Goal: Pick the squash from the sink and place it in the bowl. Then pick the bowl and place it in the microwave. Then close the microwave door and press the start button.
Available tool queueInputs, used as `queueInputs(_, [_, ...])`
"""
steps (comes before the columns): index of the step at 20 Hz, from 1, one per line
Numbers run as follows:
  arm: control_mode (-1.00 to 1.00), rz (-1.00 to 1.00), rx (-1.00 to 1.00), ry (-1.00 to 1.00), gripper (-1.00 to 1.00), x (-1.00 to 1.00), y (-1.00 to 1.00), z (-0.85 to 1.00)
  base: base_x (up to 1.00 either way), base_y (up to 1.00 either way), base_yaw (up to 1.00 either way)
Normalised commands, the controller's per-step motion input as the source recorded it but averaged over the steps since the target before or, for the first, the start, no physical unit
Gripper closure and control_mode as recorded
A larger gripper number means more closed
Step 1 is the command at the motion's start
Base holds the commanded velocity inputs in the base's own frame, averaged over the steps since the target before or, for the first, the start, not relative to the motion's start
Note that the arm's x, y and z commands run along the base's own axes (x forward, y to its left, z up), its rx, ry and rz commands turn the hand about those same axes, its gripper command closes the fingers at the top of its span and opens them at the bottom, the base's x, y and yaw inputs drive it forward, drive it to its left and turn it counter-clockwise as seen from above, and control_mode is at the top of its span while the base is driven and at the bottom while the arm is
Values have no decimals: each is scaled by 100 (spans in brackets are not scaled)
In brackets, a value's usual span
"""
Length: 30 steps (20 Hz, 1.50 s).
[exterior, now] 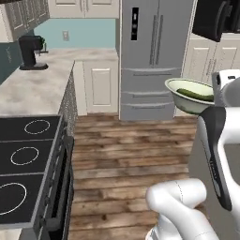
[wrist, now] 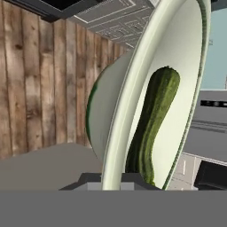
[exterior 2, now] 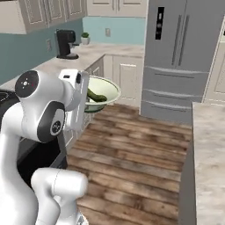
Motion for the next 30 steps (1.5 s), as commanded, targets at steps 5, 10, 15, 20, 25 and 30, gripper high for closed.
queueInputs(5, [100, 0, 0, 0, 100, 0, 0, 0, 100, 33, -31])
queueInputs(10, [100, 0, 0, 0, 100, 0, 0, 0, 100, 27, -29])
queueInputs(15, [100, 0, 0, 0, 100, 0, 0, 0, 100, 18, -27])
queueInputs(20, [100, 0, 0, 0, 100, 0, 0, 0, 100, 21, -25])
queueInputs(25, [100, 0, 0, 0, 100, 0, 0, 0, 91, 16, -27])
queueInputs(30, [100, 0, 0, 0, 100, 0, 0, 0, 60, 4, -41])
